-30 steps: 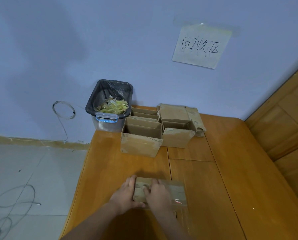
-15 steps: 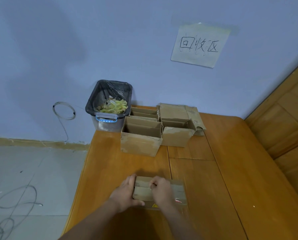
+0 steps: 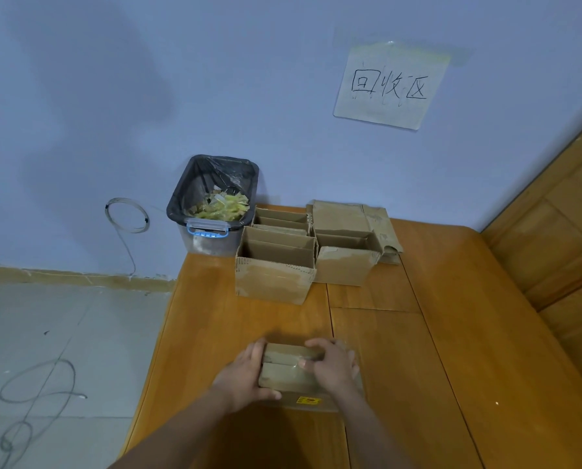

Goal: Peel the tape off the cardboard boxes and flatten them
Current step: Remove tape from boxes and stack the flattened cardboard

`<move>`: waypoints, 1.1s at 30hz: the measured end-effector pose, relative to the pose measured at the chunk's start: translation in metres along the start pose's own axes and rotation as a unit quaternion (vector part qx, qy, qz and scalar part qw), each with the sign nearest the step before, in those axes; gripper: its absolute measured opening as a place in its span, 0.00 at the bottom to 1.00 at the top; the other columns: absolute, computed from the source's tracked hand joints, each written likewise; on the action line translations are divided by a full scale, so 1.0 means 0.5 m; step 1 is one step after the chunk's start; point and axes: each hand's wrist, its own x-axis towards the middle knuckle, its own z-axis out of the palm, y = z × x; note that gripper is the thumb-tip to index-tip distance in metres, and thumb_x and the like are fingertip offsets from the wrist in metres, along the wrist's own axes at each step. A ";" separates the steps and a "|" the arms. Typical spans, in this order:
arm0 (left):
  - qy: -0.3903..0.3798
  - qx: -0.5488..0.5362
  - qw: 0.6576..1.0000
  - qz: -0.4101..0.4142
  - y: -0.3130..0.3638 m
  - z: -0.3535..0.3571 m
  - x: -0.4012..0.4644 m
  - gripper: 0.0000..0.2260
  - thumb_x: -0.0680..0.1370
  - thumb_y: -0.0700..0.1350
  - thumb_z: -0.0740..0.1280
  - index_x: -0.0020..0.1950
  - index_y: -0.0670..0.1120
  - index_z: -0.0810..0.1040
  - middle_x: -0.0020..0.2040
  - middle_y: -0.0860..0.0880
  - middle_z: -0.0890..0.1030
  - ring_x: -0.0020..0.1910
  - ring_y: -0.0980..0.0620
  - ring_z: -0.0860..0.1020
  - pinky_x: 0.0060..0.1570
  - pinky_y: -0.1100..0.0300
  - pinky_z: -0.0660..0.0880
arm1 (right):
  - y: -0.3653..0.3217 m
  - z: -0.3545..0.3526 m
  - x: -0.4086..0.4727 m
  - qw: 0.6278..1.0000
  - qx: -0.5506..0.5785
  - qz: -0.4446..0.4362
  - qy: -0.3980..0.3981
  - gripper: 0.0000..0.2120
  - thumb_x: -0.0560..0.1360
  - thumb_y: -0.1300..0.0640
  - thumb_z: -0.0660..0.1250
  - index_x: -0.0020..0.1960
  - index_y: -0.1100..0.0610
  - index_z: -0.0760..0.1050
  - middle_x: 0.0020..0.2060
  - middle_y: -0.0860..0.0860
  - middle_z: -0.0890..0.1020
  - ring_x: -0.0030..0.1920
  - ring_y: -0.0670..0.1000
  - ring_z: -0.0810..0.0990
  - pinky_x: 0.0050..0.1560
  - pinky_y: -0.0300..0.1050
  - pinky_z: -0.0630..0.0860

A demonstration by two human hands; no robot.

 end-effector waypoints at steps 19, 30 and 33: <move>-0.008 0.031 0.999 0.001 0.002 -0.005 0.006 0.47 0.71 0.63 0.71 0.77 0.46 0.48 0.74 0.49 0.60 0.72 0.51 0.62 0.67 0.55 0.67 | 0.079 0.000 0.022 0.793 -0.370 -0.474 -0.099 0.30 0.82 0.38 0.43 0.79 0.51 0.41 0.77 0.46 0.45 0.76 0.46 0.38 0.72 0.63 0.36; -0.015 0.071 0.997 -0.010 0.008 -0.009 0.009 0.47 0.69 0.65 0.71 0.77 0.48 0.48 0.74 0.50 0.62 0.71 0.52 0.62 0.68 0.52 0.66 | 0.131 -0.035 0.023 0.739 -0.415 -0.530 -0.021 0.29 0.80 0.39 0.52 0.75 0.53 0.61 0.73 0.47 0.66 0.73 0.47 0.63 0.71 0.47 0.65; -0.016 0.076 0.997 -0.013 0.011 -0.011 0.011 0.47 0.69 0.65 0.71 0.77 0.48 0.48 0.74 0.50 0.62 0.71 0.52 0.62 0.68 0.51 0.66 | 0.141 -0.047 0.022 0.737 -0.415 -0.534 -0.016 0.28 0.80 0.41 0.53 0.76 0.53 0.61 0.74 0.47 0.65 0.74 0.47 0.62 0.71 0.49 0.59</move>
